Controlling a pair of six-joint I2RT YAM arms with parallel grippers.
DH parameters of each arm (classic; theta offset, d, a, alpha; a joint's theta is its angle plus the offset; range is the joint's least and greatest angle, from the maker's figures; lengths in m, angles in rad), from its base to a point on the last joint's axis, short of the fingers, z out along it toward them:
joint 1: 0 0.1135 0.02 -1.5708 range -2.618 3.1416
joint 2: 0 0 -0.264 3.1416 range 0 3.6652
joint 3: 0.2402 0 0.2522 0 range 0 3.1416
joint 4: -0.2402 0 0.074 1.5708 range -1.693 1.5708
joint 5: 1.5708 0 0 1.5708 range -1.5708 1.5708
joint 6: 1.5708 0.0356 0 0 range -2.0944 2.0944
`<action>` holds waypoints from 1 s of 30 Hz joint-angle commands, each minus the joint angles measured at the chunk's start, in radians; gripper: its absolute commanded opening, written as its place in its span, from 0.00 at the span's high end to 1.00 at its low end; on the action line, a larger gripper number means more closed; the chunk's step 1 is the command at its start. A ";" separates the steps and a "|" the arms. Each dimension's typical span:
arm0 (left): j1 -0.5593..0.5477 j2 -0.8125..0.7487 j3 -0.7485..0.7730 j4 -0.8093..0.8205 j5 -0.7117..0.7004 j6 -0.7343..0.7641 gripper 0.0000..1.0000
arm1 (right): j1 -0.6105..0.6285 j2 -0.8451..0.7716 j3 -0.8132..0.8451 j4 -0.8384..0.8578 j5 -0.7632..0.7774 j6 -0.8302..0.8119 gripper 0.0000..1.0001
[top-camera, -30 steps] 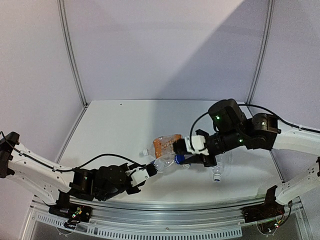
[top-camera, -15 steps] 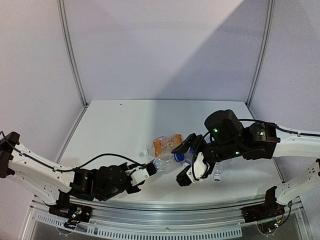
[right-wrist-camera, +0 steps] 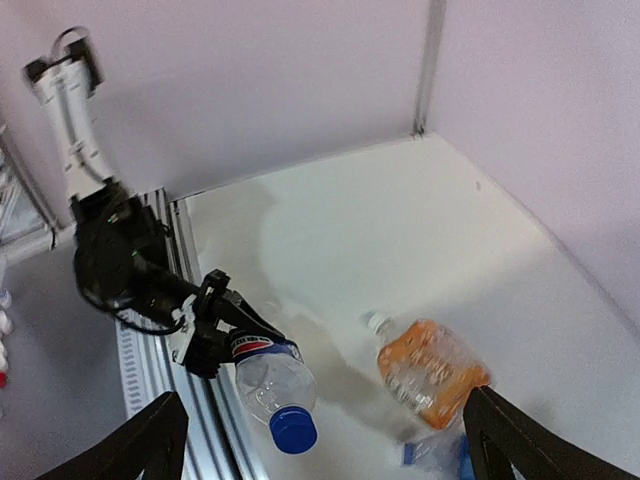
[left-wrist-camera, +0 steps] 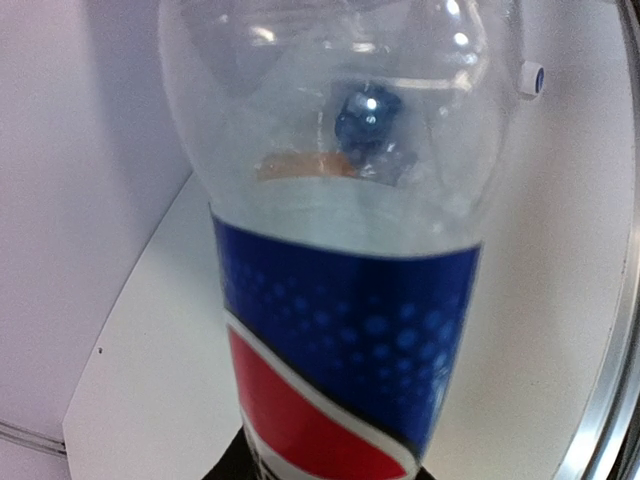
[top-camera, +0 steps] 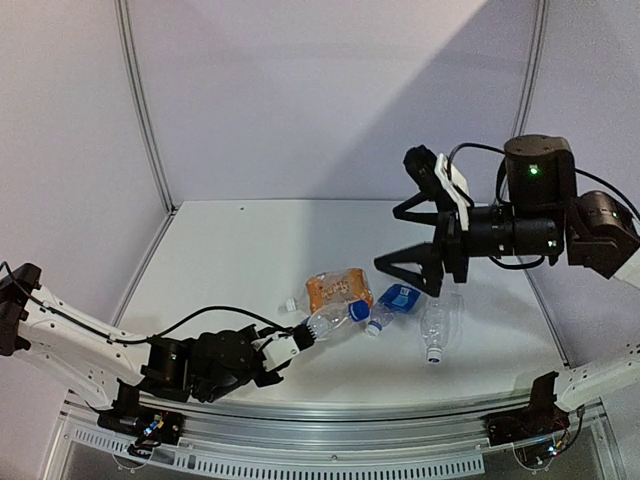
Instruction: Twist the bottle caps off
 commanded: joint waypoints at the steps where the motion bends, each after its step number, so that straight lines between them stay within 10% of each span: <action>1: -0.009 0.024 0.021 0.028 -0.029 0.000 1.00 | -0.150 0.112 0.003 -0.254 -0.061 0.539 0.07; 7: -0.010 0.047 0.029 0.022 -0.041 0.007 1.00 | -0.307 0.190 -0.144 -0.187 -0.472 0.757 0.33; 30: -0.010 0.064 0.033 0.028 -0.053 0.012 1.00 | -0.279 0.264 -0.194 0.022 -0.671 0.845 0.40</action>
